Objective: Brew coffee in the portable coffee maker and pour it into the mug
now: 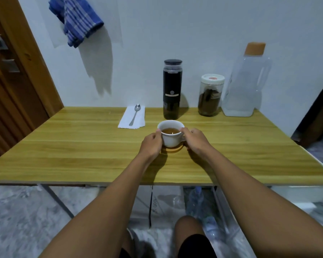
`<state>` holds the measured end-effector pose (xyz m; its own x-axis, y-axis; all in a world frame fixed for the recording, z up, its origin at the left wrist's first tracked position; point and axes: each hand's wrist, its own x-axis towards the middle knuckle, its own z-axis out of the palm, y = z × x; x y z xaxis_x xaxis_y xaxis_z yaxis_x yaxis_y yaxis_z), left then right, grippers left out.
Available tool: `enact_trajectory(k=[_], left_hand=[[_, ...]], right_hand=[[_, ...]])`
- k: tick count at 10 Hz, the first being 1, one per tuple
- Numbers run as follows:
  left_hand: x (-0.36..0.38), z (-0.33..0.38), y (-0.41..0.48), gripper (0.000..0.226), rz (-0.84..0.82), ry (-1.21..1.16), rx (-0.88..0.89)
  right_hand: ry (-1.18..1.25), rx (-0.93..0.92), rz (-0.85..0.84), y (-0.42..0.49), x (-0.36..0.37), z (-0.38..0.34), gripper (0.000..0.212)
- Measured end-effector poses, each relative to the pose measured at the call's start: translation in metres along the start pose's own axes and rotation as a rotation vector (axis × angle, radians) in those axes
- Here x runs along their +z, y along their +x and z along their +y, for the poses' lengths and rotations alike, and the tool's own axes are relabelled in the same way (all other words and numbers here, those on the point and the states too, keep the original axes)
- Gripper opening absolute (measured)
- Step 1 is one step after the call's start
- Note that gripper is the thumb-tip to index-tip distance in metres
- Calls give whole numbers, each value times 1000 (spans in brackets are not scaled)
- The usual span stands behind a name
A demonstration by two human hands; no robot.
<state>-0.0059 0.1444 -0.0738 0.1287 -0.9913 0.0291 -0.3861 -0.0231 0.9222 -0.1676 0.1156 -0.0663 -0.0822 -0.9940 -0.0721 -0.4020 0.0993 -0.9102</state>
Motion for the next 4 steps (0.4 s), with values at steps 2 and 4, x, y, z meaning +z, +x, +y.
enact_trajectory(k=[2,4], left_hand=[[2,0,1,48,-23,10,-4],[-6,9,6,50,-28,8,-27]], right_hand=[[4,0,-10,0,-5,2,47],[54,-13,-16,2,-8,-2,29]])
